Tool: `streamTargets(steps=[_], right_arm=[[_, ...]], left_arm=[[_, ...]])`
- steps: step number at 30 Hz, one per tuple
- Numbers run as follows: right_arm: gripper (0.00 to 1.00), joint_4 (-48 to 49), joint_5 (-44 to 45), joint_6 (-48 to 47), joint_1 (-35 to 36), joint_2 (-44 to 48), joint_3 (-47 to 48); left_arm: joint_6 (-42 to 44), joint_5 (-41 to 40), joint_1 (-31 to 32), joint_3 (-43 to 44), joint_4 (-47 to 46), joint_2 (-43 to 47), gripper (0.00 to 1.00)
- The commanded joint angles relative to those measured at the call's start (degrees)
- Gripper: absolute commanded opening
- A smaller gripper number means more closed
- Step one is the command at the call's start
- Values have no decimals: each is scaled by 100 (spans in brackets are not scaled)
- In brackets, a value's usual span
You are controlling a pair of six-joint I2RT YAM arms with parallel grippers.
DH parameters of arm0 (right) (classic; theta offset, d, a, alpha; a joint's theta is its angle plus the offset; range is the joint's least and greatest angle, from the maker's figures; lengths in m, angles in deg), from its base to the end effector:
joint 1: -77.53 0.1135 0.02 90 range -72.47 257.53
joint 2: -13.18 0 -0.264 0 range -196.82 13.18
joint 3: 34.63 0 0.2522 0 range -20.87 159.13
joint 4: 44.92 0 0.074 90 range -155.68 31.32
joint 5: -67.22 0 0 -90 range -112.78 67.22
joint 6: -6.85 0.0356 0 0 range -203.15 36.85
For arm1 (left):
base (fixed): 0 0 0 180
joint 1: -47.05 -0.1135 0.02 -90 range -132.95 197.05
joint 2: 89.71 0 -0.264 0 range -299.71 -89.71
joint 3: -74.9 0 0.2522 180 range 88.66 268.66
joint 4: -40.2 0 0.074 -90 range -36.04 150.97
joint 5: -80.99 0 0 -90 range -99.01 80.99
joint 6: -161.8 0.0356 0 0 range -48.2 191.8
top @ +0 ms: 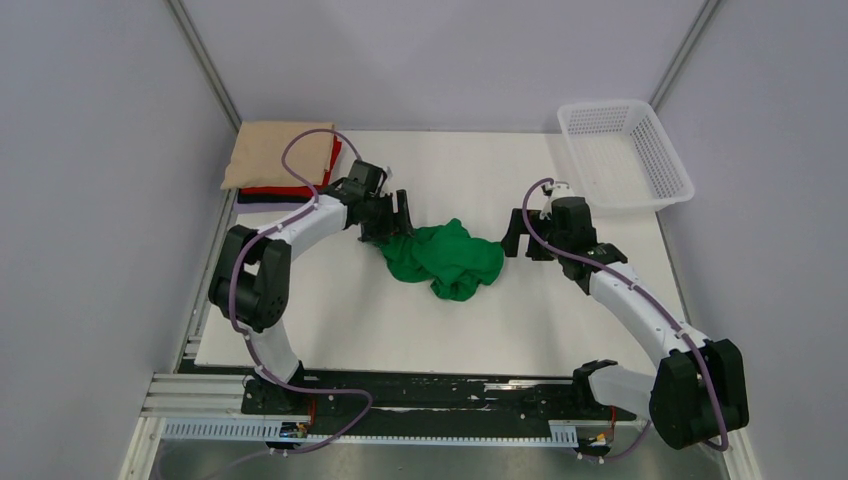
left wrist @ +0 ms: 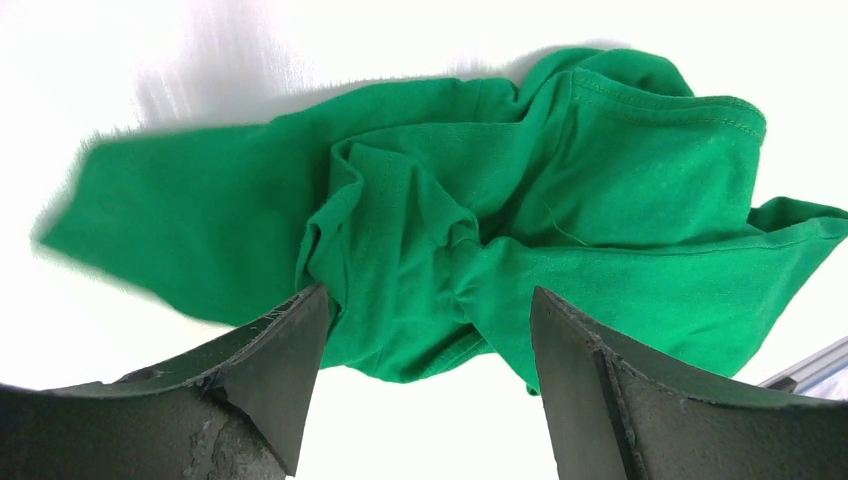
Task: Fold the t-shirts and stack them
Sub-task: Flatten out the tshirt
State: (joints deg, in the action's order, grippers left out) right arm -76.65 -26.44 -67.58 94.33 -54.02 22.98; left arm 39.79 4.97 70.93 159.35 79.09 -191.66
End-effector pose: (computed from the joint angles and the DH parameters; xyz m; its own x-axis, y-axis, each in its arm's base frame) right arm 0.2374 0.0740 0.2425 -0.6986 0.0689 -0.7122 -0.1524 0.9582 0.2422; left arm 0.3397 -0.1598 0.2055 -0.9188 -0.1558 -0.3627 0.0331 0.8852 -0.4640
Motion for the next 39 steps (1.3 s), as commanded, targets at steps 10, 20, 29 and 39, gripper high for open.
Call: streamTargets(steps=[10,20,29,39], right_arm=[[100,187,-82,77,-23,-124,110],[100,128,-46,78,-21,-118,117],[100,93,20,95,-27,-223,122],[100,39,81,155,-22,-256,66]], left_arm=[[172,-306,91,297,101,3,80],[408,-820,98,613,314,-419,80],[403,-601,379,622,217,-587,79],[234,-941,594,926,353,-929,63]])
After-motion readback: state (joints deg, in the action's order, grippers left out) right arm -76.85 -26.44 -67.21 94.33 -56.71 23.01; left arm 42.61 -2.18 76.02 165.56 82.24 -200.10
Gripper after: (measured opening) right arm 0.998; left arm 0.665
